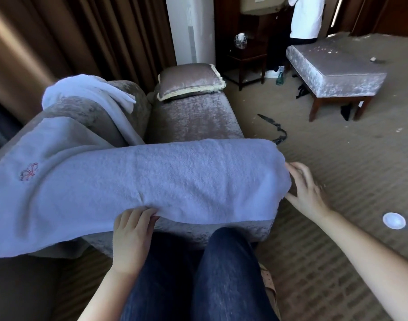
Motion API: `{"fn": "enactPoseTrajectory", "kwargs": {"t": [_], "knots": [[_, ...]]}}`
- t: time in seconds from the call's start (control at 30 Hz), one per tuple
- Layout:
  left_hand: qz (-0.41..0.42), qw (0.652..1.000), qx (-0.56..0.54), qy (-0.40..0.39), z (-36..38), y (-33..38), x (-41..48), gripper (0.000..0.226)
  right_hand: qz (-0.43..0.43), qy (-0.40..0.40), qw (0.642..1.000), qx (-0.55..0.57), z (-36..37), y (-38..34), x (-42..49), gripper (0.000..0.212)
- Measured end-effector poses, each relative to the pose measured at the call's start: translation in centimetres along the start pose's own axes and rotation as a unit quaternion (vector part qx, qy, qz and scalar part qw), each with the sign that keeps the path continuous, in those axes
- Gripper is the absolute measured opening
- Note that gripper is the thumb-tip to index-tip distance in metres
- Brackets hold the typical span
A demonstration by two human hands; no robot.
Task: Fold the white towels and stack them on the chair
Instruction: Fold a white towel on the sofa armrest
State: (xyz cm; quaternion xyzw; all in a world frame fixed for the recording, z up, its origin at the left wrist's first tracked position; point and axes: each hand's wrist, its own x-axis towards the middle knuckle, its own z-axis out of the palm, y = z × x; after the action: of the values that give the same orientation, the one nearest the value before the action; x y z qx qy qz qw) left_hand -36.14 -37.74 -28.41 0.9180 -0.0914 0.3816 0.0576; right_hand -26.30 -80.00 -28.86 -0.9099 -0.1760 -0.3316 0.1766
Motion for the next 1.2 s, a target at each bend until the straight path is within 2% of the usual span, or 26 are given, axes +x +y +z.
{"fn": "enactPoseTrajectory", "kwargs": {"t": [0.1, 0.17, 0.2, 0.3, 0.37, 0.5, 0.7, 0.77, 0.8, 0.83, 0.9, 0.93, 0.97, 1.03, 1.1, 1.2], "knots": [[0.003, 1.000, -0.010, 0.006, -0.7, -0.1, 0.0, 0.026, -0.071, 0.042, 0.997, -0.006, -0.4, -0.4, -0.3, 0.048], [-0.005, 1.000, -0.024, -0.004, -1.1, -0.2, -0.1, 0.030, -0.110, 0.025, 0.993, -0.034, -0.8, -0.1, -0.4, 0.025], [-0.014, 0.999, -0.038, -0.015, -1.4, -0.3, -0.1, 0.036, -0.130, 0.010, 0.990, -0.044, -1.2, 0.0, -0.3, 0.024], [-0.031, 0.994, -0.090, -0.048, -3.0, -1.0, 0.7, 0.054, -0.159, 0.033, 0.986, -0.033, -2.7, 0.2, -0.7, 0.043], [0.002, 0.994, -0.098, -0.057, -4.6, -1.4, 1.2, 0.053, -0.135, 0.030, 0.990, -0.012, -3.6, 0.1, -1.7, 0.049], [0.058, 0.990, -0.093, -0.085, -7.4, -1.8, 0.8, 0.046, -0.120, 0.014, 0.992, 0.027, -3.7, -0.7, -4.0, 0.045], [0.091, 0.977, -0.111, -0.160, -8.7, -2.8, 1.0, 0.041, -0.110, -0.002, 0.993, 0.035, -4.2, -1.3, -6.0, 0.052], [0.071, 0.977, -0.119, -0.163, -8.8, -3.3, 2.7, 0.034, -0.069, -0.015, 0.996, 0.060, -5.1, -1.7, -4.7, 0.042], [0.065, 0.978, -0.122, -0.155, -8.9, -3.5, 4.0, 0.030, -0.025, -0.014, 0.996, 0.081, -5.6, -2.0, -4.0, 0.027], [0.066, 0.980, -0.125, -0.141, -9.0, -3.6, 5.6, 0.027, 0.019, -0.018, 0.994, 0.108, -5.8, -2.3, -3.3, 0.021], [0.083, 0.984, -0.114, -0.106, -9.4, -3.4, 9.3, 0.028, 0.116, -0.022, 0.975, 0.186, -6.0, -2.5, -1.9, 0.043], [0.091, 0.987, -0.103, -0.089, -9.6, -3.3, 11.2, 0.029, 0.159, -0.022, 0.962, 0.222, -6.0, -2.4, -1.1, 0.045], [0.103, 0.988, -0.090, -0.074, -9.5, -3.4, 13.4, 0.030, 0.186, -0.015, 0.951, 0.245, -5.8, -2.4, 0.3, 0.040], [0.126, 0.987, -0.072, -0.070, -9.2, -3.7, 16.7, 0.031, 0.241, 0.007, 0.931, 0.273, -5.6, -2.5, 2.1, 0.015], [0.128, 0.986, -0.062, -0.088, -8.1, -4.3, 19.9, 0.037, 0.275, 0.025, 0.920, 0.278, -4.9, -2.2, 4.1, 0.048], [0.128, 0.982, -0.046, -0.131, -5.2, -5.3, 23.4, 0.045, 0.308, 0.001, 0.917, 0.254, -4.0, -2.0, 6.7, 0.048]]}}
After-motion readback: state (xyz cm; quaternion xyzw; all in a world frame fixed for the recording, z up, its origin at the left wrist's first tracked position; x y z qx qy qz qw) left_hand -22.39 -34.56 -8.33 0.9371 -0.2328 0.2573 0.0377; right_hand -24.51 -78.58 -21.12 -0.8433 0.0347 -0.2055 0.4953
